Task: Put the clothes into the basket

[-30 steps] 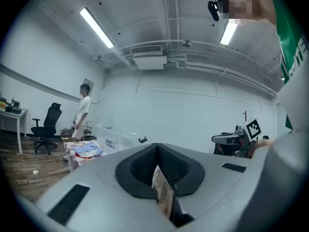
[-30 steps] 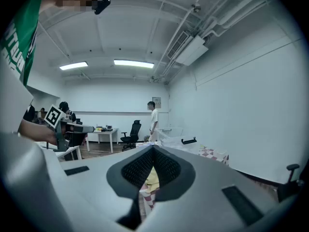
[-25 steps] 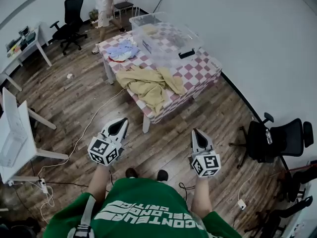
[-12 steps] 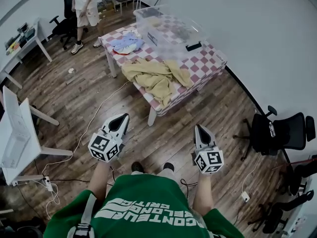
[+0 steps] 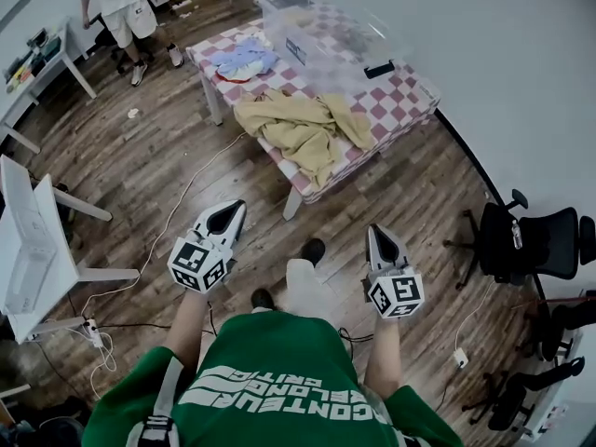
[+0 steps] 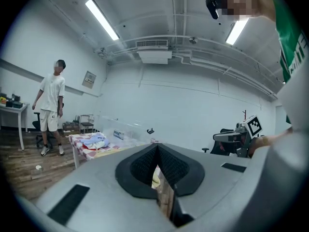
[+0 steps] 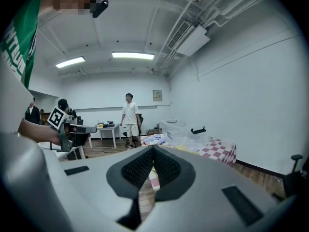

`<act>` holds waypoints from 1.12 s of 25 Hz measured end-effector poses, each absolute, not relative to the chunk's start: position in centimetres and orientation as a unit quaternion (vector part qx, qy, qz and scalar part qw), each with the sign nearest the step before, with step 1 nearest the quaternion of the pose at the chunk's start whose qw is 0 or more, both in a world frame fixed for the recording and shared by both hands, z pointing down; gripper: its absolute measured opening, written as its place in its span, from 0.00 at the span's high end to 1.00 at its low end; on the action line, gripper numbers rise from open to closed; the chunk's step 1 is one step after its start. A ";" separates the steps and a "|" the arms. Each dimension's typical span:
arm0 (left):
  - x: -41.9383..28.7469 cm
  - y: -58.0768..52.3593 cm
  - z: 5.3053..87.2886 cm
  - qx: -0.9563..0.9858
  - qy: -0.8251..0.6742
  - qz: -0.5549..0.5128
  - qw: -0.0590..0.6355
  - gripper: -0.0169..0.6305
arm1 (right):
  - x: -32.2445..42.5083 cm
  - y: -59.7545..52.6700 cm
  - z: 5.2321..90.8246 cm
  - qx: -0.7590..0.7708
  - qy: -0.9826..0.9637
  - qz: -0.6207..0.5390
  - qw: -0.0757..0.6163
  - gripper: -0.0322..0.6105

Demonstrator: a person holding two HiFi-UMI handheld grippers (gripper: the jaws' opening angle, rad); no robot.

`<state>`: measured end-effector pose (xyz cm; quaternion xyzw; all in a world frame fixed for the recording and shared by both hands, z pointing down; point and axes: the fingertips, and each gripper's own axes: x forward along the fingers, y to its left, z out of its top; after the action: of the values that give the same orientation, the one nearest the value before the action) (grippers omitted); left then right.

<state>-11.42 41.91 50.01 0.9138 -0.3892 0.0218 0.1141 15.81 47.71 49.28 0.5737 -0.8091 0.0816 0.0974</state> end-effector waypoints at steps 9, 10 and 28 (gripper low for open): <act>-10.3 32.2 51.0 0.904 -0.414 0.044 0.102 0.98 | 17.9 35.6 50.1 0.550 -0.827 0.073 0.084 0.94; -9.9 30.8 51.0 0.903 -0.415 0.049 0.100 0.98 | 18.3 34.1 50.0 0.548 -0.829 0.073 0.083 0.94; -1.8 15.4 52.7 0.883 -0.449 0.081 0.110 0.98 | 25.4 16.9 52.9 0.489 -0.860 0.081 0.118 0.94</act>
<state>-1.83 15.39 52.70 0.8828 -0.4495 0.0805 0.1100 25.37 16.92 52.90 0.4893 -0.8602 0.0812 0.1182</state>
